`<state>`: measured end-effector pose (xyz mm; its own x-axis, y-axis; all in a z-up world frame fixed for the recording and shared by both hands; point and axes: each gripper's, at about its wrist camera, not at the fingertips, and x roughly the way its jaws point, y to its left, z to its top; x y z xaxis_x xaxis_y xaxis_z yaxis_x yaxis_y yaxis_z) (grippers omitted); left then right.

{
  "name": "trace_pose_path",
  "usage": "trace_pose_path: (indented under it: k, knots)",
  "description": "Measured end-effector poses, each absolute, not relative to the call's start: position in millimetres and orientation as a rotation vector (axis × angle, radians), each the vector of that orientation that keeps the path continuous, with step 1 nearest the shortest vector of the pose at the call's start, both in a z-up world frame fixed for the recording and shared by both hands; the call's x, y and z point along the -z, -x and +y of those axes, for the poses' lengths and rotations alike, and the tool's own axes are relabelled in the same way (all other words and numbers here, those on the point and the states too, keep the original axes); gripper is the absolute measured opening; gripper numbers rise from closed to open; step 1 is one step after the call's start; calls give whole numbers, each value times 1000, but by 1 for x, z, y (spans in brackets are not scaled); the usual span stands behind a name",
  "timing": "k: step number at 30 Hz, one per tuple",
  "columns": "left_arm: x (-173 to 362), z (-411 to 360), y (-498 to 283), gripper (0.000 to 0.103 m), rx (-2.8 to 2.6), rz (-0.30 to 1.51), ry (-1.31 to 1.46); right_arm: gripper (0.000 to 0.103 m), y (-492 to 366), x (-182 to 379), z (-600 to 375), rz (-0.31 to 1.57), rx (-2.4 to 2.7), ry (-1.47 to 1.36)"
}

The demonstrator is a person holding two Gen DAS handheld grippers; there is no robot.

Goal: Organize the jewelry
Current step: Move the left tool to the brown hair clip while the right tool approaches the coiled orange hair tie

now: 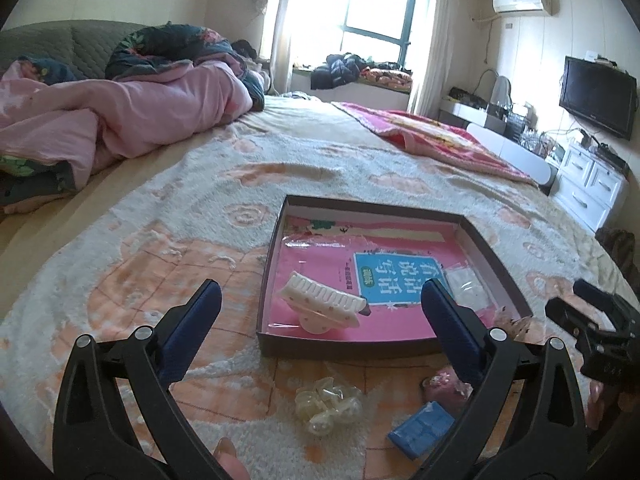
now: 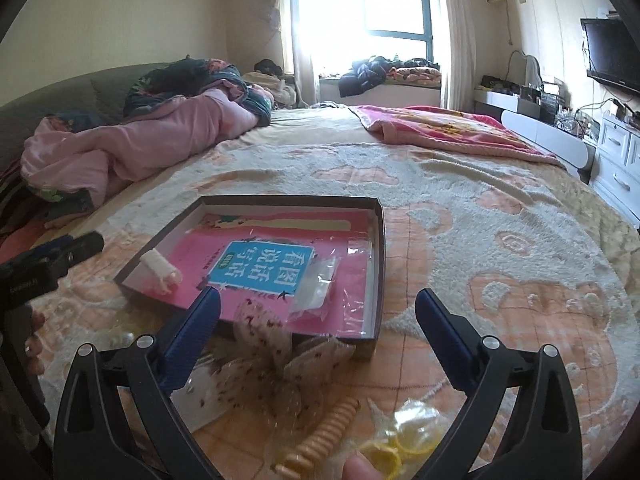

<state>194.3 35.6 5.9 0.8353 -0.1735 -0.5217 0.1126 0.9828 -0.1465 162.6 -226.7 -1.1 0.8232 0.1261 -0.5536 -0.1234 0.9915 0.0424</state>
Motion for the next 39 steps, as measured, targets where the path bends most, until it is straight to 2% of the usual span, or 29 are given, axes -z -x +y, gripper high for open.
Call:
trace_pose_path:
  k: [16, 31, 39]
  knots:
    - [-12, 28, -149, 92, 174, 515, 62, 95, -108, 0, -233, 592, -180, 45]
    - [18, 6, -116, 92, 362, 584, -26, 95, -81, 18, -238, 648, -212, 49]
    - [36, -19, -104, 91, 439, 625, -153, 85, -74, 26, -237, 684, -242, 43]
